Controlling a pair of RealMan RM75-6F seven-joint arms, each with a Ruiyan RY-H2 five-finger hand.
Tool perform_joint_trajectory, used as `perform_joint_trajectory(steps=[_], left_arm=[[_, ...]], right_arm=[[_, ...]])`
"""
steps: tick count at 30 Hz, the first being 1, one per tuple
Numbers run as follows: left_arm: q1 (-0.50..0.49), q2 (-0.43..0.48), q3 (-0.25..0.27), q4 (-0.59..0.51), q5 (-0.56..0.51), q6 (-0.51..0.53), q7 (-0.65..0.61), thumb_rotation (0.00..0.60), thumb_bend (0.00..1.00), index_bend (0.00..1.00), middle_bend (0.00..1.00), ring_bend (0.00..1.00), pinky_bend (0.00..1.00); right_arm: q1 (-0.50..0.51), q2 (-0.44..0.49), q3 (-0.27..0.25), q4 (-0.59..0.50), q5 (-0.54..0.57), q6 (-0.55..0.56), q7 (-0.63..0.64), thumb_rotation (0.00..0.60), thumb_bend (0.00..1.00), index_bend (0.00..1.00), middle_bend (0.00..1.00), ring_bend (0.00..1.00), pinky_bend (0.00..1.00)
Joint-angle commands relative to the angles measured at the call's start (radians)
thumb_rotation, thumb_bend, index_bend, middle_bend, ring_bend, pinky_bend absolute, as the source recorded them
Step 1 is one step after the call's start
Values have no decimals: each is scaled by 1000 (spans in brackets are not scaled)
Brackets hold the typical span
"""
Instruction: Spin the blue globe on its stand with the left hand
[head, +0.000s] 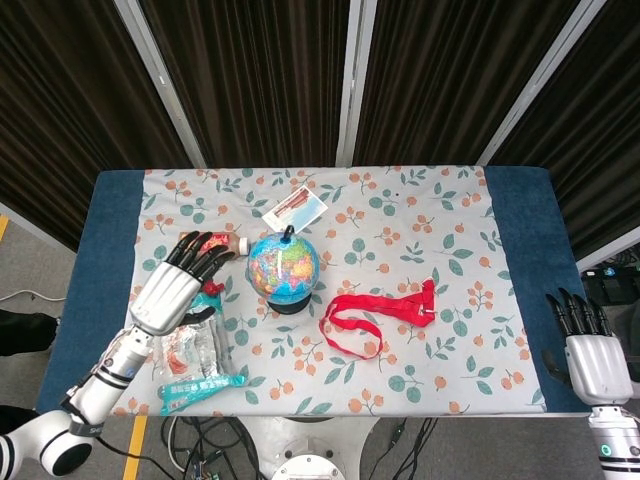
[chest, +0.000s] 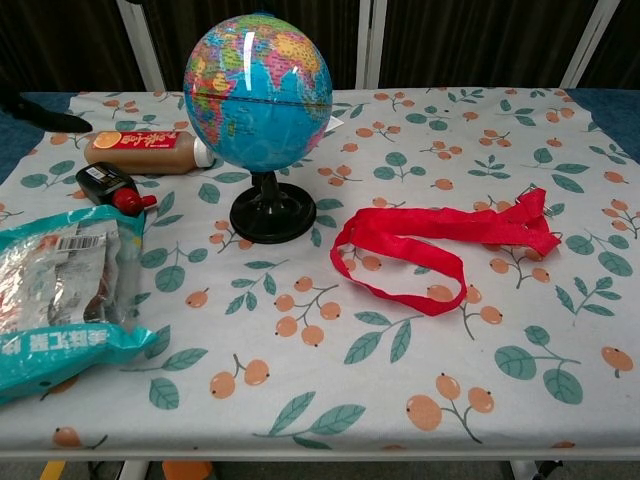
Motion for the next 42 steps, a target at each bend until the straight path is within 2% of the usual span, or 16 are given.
perform_joint_trajectory(steps=[1,9,23,33,42], left_arm=[[-2,5,-5,-9,19,8,-2,600,115,137,161,0,83],[-72,-33,-7,-17,93,-53,-1,600,116,124,142,0,83],[-157,-108,-37,39,29,-157,4,600,116,124,124,0,83],[-150,-104,-22,39,17,-142,7,600,115,124,124,0,83],[-70,-25,20,8,-3,-69,13,600,115,124,151,0,83]], right_arm=[[0,0,1,-2,-1,2,-1,600,264,0,0,0,0],[-2,0,-1,8,4,-2,10,600,264,0,0,0,0],[-2,3,4,34,10,-2,50,600,264,0,0,0,0],[1,3,6,29,7,-1,45,600,264,0,0,0,0],[2,2,3,16,-1,2,24,600,264,0,0,0,0]])
